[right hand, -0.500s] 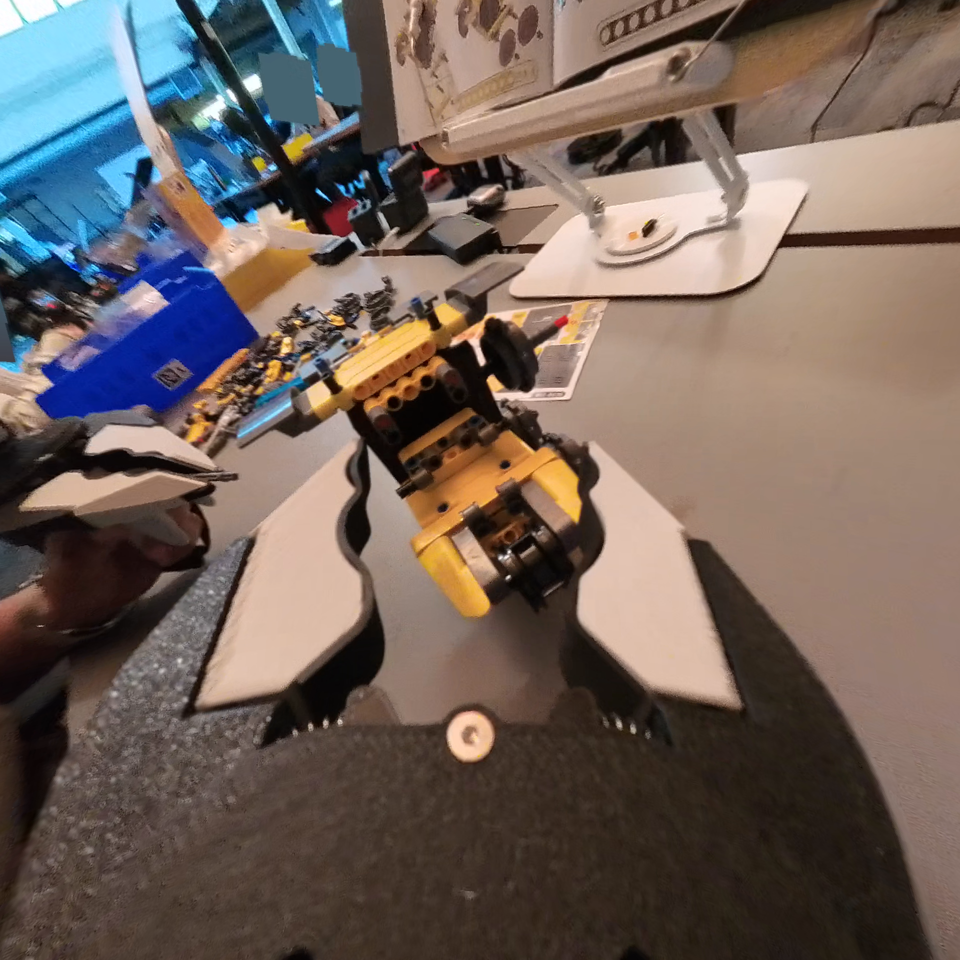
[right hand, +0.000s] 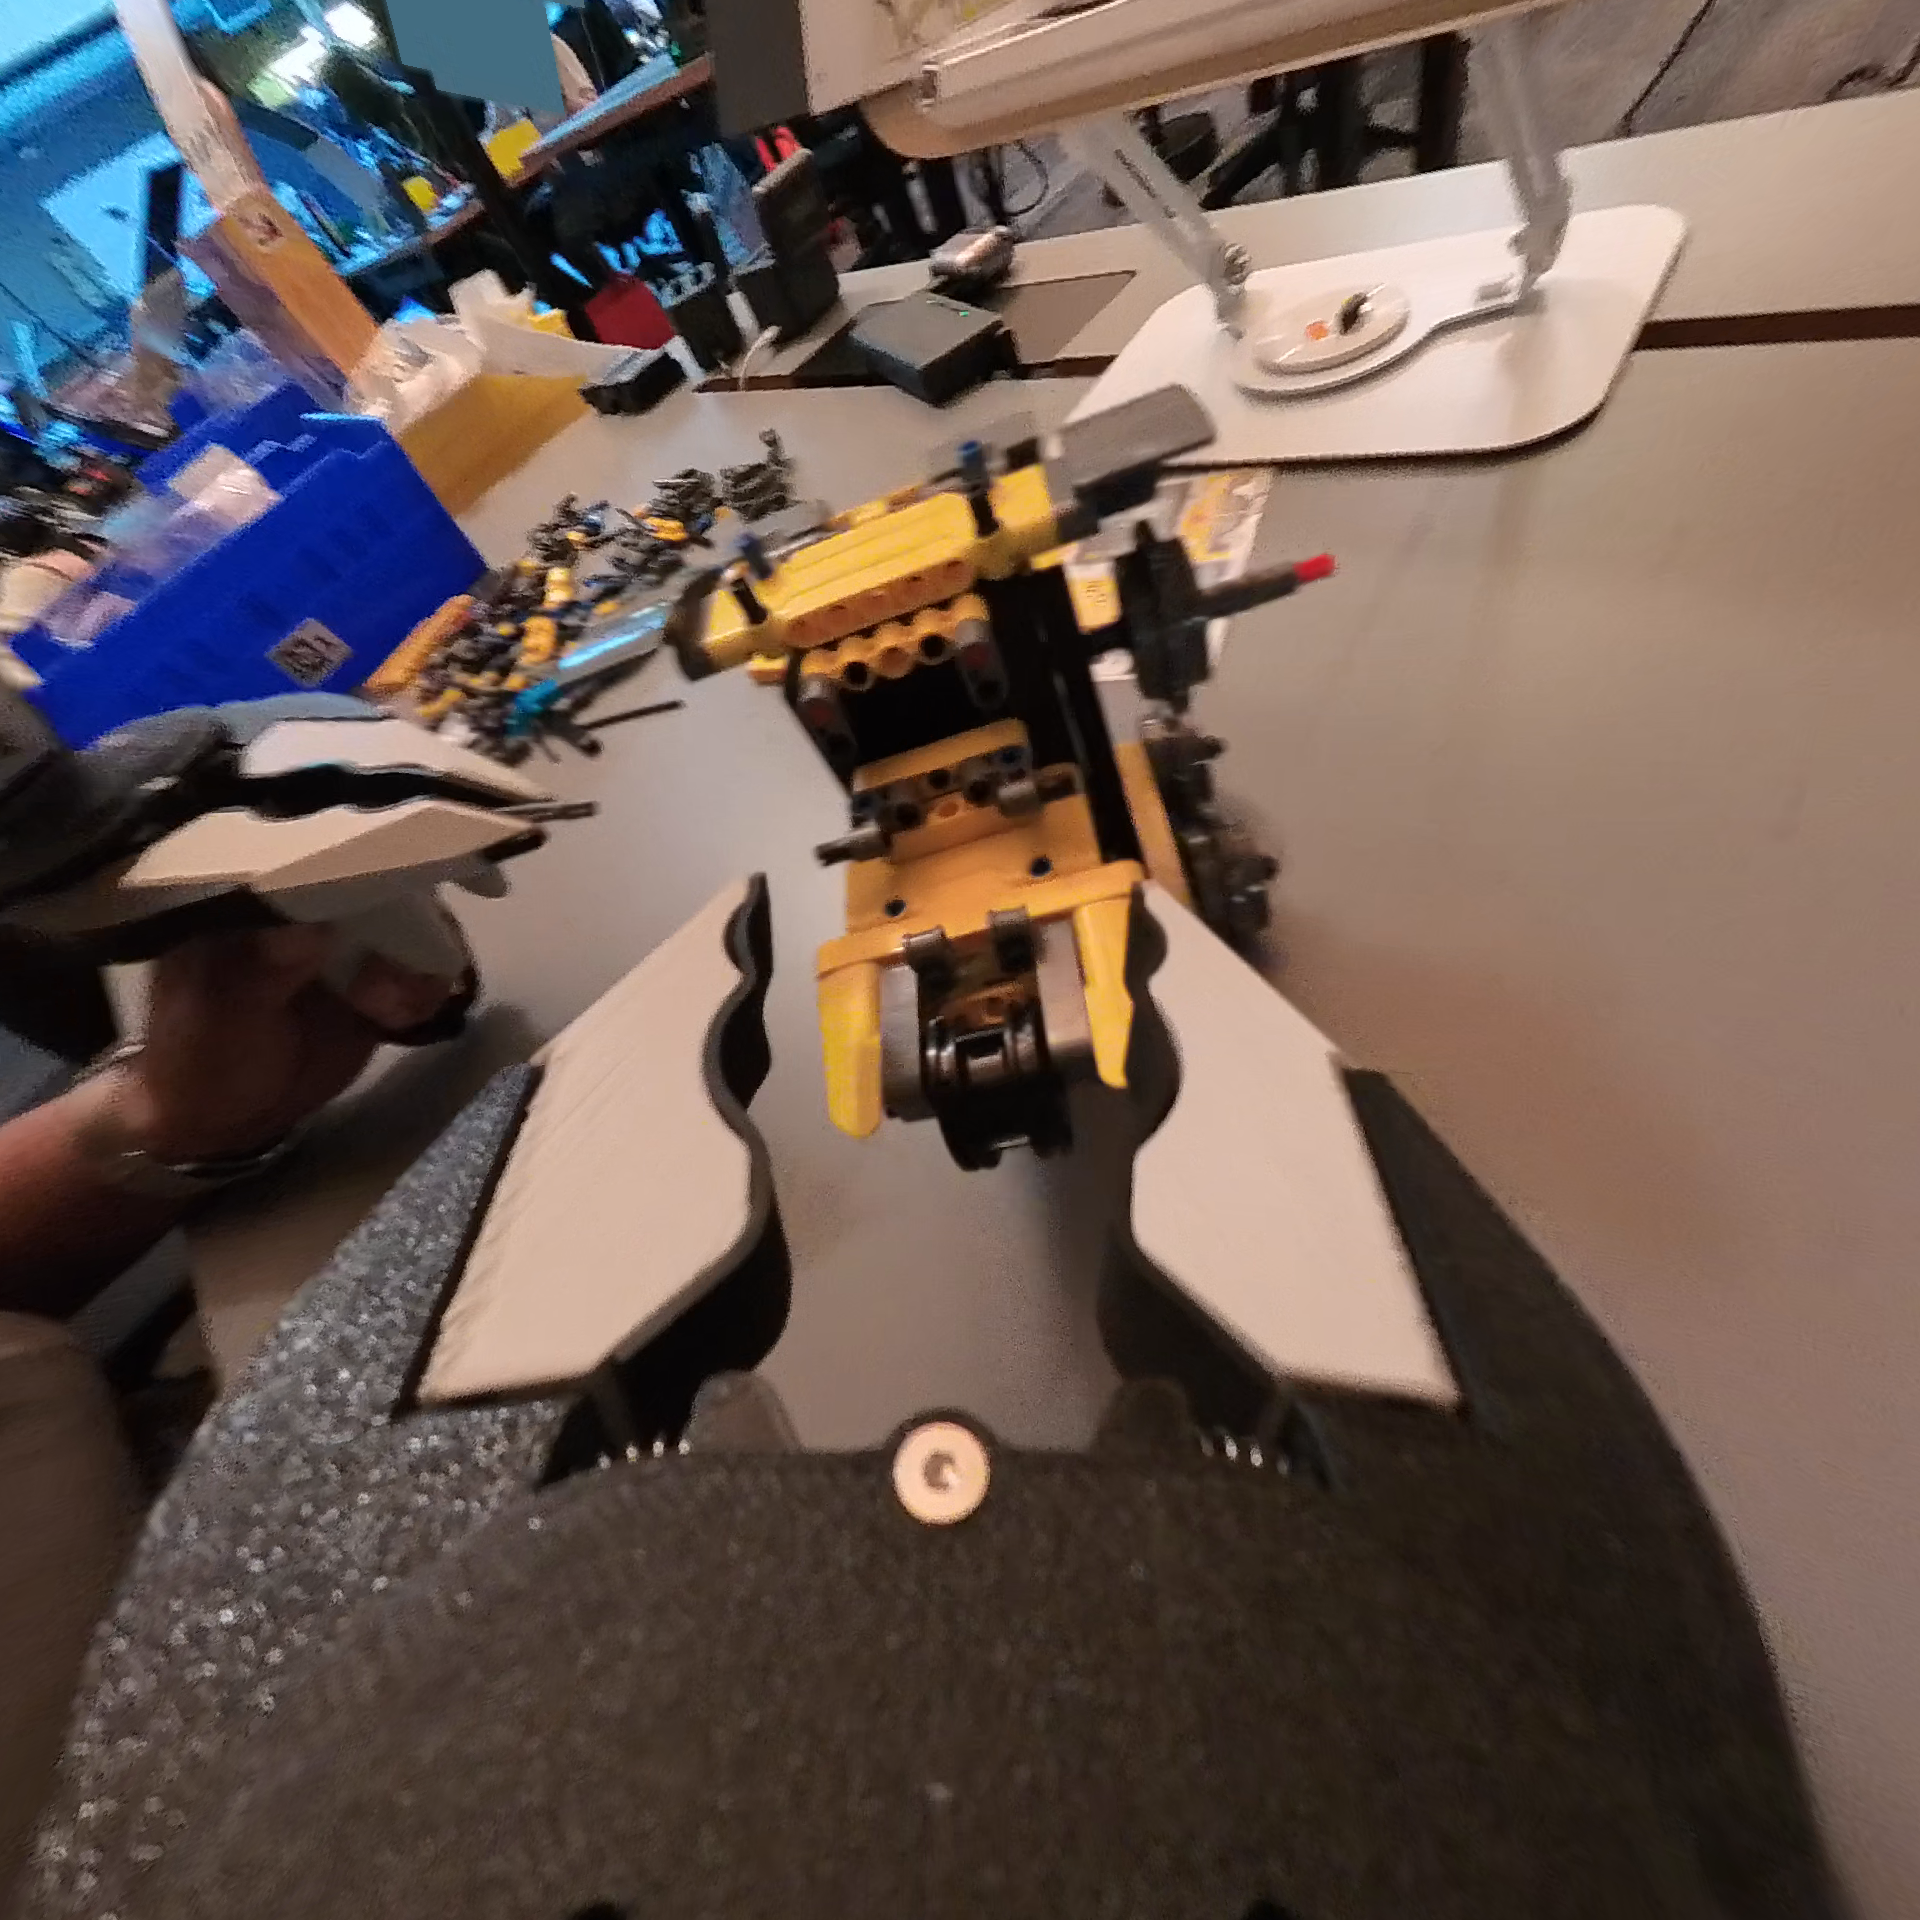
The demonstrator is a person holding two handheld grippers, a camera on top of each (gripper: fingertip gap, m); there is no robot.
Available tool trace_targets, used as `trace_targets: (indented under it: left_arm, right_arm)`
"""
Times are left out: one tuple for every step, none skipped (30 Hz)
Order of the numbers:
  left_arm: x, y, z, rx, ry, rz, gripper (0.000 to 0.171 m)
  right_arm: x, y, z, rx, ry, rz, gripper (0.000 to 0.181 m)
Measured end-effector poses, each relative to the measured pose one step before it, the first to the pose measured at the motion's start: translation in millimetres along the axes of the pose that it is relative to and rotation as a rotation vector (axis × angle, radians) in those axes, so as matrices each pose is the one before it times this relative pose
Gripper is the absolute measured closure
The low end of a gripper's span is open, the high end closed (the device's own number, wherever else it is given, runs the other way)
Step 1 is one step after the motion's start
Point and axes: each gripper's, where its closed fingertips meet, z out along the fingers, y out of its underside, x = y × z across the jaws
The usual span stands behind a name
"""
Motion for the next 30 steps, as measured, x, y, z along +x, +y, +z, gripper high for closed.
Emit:
trace_targets:
  left_arm:
    - [-0.36,-2.07,0.05,0.01069,0.0117,-0.0214,0.169]
    - [-0.99,-1.88,0.16,0.00699,0.0088,-0.0175,0.169]
    - [-1.80,-1.54,0.61,0.00213,0.0068,-0.0156,0.169]
    - [-1.81,-1.42,1.06,-0.00002,0.0088,-0.0145,0.169]
    - [-1.83,-1.32,1.33,-0.00158,0.0093,-0.0131,0.169]
    - [-1.92,-1.16,1.50,-0.00430,0.0093,-0.0117,0.169]
    - [-1.90,-0.98,1.60,-0.00566,0.0078,-0.0102,0.169]
    - [-1.64,-1.28,1.72,-0.00436,0.0087,-0.0088,0.169]
    - [-1.65,-1.46,2.00,-0.00396,0.0080,-0.0061,0.169]
    - [-2.44,-1.44,2.26,-0.00345,0.0034,-0.0016,0.169]
    - [-3.00,-0.99,2.51,-0.00440,0.0020,0.0020,0.169]
    - [-3.47,-0.26,2.73,-0.00612,0.0015,0.0035,0.169]
    - [-4.07,0.45,2.94,-0.00661,-0.0013,0.0039,0.169]
    - [-3.68,0.86,3.07,-0.00655,0.0024,0.0011,0.169]
    - [-2.83,0.78,3.13,-0.00434,0.0065,-0.0014,0.169]
    - [-1.89,0.42,2.95,-0.00048,0.0098,-0.0011,0.169]
    - [-1.00,0.27,3.08,-0.00066,0.0124,0.0014,0.169]
    - [-0.57,0.40,2.94,-0.00195,0.0129,0.0054,0.169]
    - [-0.36,0.52,2.49,-0.00236,0.0107,0.0095,0.169]
    - [-0.91,1.05,2.01,-0.00556,0.0063,0.0105,0.169]
    - [-0.42,1.22,1.46,-0.00573,0.0083,0.0104,0.169]
    - [-0.31,0.54,0.56,0.00035,0.0074,0.0092,0.169]
    - [-1.03,-0.52,-0.01,0.00718,0.0002,0.0061,0.169]
    - [0.19,-1.68,-0.19,0.00963,0.0067,0.0056,0.169]
    - [-0.24,-1.60,0.07,0.00806,0.0021,0.0048,0.169]
    - [0.04,-0.38,0.39,0.00097,0.0024,0.0048,0.169]
    - [0.62,0.49,0.61,-0.00229,0.0037,0.0053,0.169]
    - [0.85,0.80,0.63,-0.00529,0.0036,0.0045,0.169]
    - [0.54,0.22,0.41,-0.00179,0.0001,0.0066,0.169]
    - [0.67,-0.27,-0.03,0.00216,-0.0014,0.0069,0.169]
  right_arm:
    - [-6.75,1.09,-1.29,-0.0017,-0.0210,0.0265,0.112]
    - [-3.53,1.43,-1.03,-0.0059,-0.0070,0.0166,0.112]
    - [-3.28,1.70,-1.06,-0.0083,-0.0089,0.0073,0.112]
    - [-3.35,1.32,-0.79,-0.0072,-0.0111,0.0058,0.112]
    - [-3.79,1.47,-0.34,-0.0085,-0.0149,0.0059,0.112]
    - [-4.29,1.51,-0.01,-0.0094,-0.0181,0.0048,0.112]
    - [-2.82,0.01,0.97,-0.0067,-0.0180,0.0087,0.112]
    - [-2.92,0.44,0.33,-0.0039,-0.0162,0.0078,0.111]
    - [-1.55,0.27,-0.14,-0.0030,-0.0118,0.0042,0.111]
    - [0.83,-0.71,-0.69,0.0033,-0.0001,0.0007,0.111]
    - [4.48,-4.28,-1.66,0.0257,0.0187,-0.0025,0.112]
    - [5.83,-7.40,-2.75,0.0410,0.0254,-0.0039,0.112]
    - [6.42,-8.82,-2.93,0.0444,0.0256,-0.0016,0.112]
    - [6.03,-9.51,-2.19,0.0447,0.0232,-0.0057,0.111]
    - [6.11,-9.40,-0.96,0.0425,0.0196,-0.0134,0.110]
    - [6.93,-7.87,0.74,0.0334,0.0186,-0.0139,0.109]
    - [7.22,-5.28,2.51,0.0172,0.0137,-0.0053,0.107]
    - [5.48,-2.78,4.04,0.0031,-0.0011,0.0055,0.105]
    - [3.77,-0.97,4.92,-0.0066,-0.0127,0.0190,0.103]
    - [1.89,-0.05,5.41,-0.0103,-0.0235,0.0242,0.101]
    - [0.66,0.76,5.29,-0.0120,-0.0258,0.0220,0.100]
    - [0.08,1.96,5.07,-0.0164,-0.0245,0.0158,0.098]
    - [-0.42,2.90,4.61,-0.0180,-0.0225,0.0062,0.096]
    - [-0.91,1.81,3.44,-0.0084,-0.0187,-0.0049,0.089]
    - [0.24,-0.95,1.31,0.0086,-0.0029,-0.0108,0.090]
    - [-0.17,-0.05,0.87,0.0005,-0.0037,-0.0099,0.089]
    - [-0.01,-0.33,0.42,0.0045,-0.0026,-0.0108,0.089]
    - [-0.01,-0.31,0.03,0.0095,-0.0026,-0.0074,0.090]
    - [0.53,0.18,0.04,0.0097,-0.0001,0.0004,0.090]
    - [-0.08,-0.29,-0.44,0.0132,-0.0033,0.0052,0.090]
